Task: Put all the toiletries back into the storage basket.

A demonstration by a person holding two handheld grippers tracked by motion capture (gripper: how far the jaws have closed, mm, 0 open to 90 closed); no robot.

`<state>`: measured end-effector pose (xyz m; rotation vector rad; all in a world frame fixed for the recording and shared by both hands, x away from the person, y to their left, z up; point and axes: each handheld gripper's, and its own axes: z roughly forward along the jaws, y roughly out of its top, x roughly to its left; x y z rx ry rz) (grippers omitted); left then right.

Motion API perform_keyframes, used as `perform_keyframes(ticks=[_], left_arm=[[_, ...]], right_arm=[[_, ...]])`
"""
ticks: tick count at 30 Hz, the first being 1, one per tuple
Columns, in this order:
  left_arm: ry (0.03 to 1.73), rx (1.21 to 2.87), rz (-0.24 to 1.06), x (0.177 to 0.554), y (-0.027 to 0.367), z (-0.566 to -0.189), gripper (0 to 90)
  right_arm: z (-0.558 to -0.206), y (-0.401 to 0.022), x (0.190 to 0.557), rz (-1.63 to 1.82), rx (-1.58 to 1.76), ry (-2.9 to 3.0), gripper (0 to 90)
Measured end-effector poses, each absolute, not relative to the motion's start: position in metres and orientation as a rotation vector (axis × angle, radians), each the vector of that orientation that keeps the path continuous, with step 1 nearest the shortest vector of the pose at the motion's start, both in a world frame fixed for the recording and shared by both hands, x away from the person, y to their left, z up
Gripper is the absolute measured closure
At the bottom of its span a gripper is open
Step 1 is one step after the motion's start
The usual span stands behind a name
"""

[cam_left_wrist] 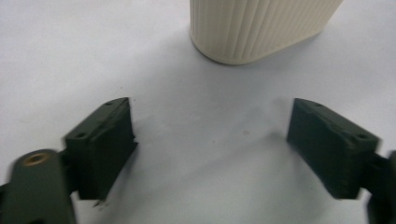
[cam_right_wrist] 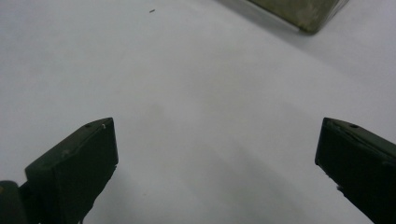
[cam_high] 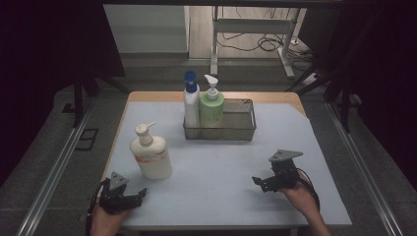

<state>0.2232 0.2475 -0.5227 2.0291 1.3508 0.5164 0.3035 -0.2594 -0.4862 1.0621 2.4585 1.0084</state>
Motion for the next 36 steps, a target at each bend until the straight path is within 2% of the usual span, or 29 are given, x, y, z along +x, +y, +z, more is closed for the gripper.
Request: perform_keyframes(ticks=[12,25,31,36], left_arm=[[1.341,2.003,0.518,0.225,0.248,-0.517,28.0],[1.380,1.983,0.507,0.239,0.260,-0.514,44.1],[1.386,1.974,0.514,0.249,0.269,-0.508,56.3],[1.365,1.974,0.500,0.263,0.271,-0.502,70.8]], right_arm=[[-0.519,-0.266,0.297,0.965,1.091,2.479,0.0],[-0.522,-0.267,0.294,0.976,1.065,2.455,0.0],[-0.523,-0.267,0.294,0.978,1.064,2.455,0.0],[-0.522,-0.267,0.294,0.979,1.063,2.457,0.0]])
